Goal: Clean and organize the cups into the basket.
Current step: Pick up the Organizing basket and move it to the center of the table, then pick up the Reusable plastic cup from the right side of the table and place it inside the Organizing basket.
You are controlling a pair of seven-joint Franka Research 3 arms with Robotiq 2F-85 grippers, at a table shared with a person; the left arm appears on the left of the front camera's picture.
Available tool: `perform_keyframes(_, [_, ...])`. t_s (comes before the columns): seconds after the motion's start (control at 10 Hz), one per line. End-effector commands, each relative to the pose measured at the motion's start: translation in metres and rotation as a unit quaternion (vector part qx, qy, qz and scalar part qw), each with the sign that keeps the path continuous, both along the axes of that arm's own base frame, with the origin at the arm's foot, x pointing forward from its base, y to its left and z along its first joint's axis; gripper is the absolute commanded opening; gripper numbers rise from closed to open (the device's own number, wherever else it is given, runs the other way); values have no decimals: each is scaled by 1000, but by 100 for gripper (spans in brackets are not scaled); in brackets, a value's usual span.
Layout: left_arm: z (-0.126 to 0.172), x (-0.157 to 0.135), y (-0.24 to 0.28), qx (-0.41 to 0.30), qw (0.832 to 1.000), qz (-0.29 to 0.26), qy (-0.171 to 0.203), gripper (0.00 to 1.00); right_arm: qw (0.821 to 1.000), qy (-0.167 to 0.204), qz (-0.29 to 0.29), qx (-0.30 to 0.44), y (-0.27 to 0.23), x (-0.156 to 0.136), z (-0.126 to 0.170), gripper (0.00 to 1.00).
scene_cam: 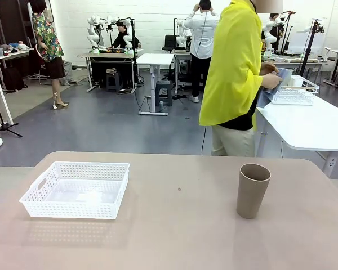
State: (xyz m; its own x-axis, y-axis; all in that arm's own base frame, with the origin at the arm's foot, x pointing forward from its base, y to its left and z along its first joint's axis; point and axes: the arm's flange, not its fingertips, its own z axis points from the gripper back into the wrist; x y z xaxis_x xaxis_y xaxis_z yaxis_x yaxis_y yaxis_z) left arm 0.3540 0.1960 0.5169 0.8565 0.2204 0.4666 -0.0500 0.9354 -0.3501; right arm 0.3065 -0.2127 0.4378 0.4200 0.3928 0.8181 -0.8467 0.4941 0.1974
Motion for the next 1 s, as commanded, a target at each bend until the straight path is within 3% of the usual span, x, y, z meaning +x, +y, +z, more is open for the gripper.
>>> perform_keyframes(0.0, [-22, 6, -30, 76, 995, 54, 20, 100, 998, -45, -18, 44, 19, 16, -19, 100])
perform_keyframes(0.3, [-40, 34, -66, 164, 982, 92, 2, 100, 998, -9, 18, 52, 27, 25, -33, 100])
perform_keyframes(0.5, [-31, 18, -73, 118, 992, 36, 27, 100, 998, -26, -11, 48, 23, 18, -23, 100])
perform_keyframes(0.6, [-36, 33, -66, 153, 986, 70, -7, 100, 998, -26, -11, 48, 23, 18, -23, 100])
perform_keyframes(0.9, [-36, 33, -66, 153, 986, 70, -7, 100, 998, -26, -11, 48, 23, 18, -23, 100])
